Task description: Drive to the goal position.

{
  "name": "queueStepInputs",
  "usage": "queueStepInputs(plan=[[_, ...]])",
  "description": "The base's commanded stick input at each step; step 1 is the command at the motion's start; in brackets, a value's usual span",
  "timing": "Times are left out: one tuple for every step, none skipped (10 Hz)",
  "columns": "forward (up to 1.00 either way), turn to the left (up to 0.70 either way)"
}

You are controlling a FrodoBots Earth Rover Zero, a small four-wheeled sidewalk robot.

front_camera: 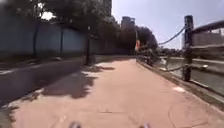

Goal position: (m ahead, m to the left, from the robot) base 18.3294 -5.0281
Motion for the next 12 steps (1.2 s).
queueStepInputs(plan=[[0.7,0.0],[0.7,0.0],[0.7,0.0],[0.7,0.0],[0.7,0.0],[0.7,0.0],[0.7,0.0],[0.7,0.0],[0.7,-0.05],[0.7,-0.21],[0.7,-0.35],[0.7,-0.35]])
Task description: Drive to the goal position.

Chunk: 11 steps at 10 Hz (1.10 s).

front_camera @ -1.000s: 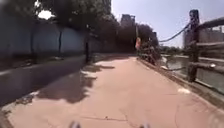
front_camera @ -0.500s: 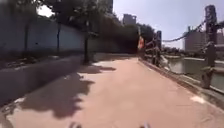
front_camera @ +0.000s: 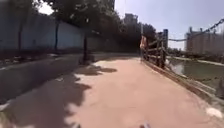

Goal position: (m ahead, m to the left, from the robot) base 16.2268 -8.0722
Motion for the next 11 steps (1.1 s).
queueStepInputs(plan=[[0.7,-0.35],[0.7,-0.32],[0.7,-0.07],[0.7,0.0],[0.7,0.0],[0.7,0.0],[0.7,0.0],[0.7,-0.02],[0.7,-0.21],[0.7,-0.35],[0.7,-0.35]])
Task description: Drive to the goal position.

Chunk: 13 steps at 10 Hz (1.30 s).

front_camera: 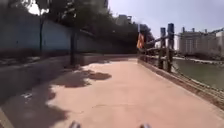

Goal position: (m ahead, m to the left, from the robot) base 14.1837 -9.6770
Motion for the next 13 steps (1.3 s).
queueStepInputs(plan=[[0.7,-0.27],[0.7,-0.06],[0.7,0.0],[0.7,0.0],[0.7,0.0],[0.7,0.0],[0.7,0.0],[0.7,0.0],[0.7,0.0],[0.7,0.0],[0.7,0.0],[0.7,-0.01],[0.7,-0.13]])
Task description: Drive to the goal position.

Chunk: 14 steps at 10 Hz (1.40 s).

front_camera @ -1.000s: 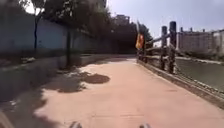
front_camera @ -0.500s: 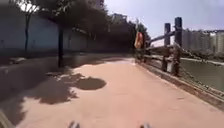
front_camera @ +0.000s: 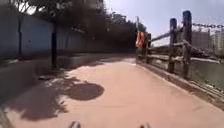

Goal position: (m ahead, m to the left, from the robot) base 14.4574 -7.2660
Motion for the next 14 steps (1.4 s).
queueStepInputs(plan=[[0.7,-0.33],[0.7,-0.35],[0.7,-0.31],[0.7,-0.12],[0.7,0.0],[0.7,0.0],[0.7,0.0],[0.7,0.0],[0.7,-0.03],[0.7,-0.27],[0.7,-0.33],[0.7,-0.22],[0.7,-0.1],[0.7,0.0]])
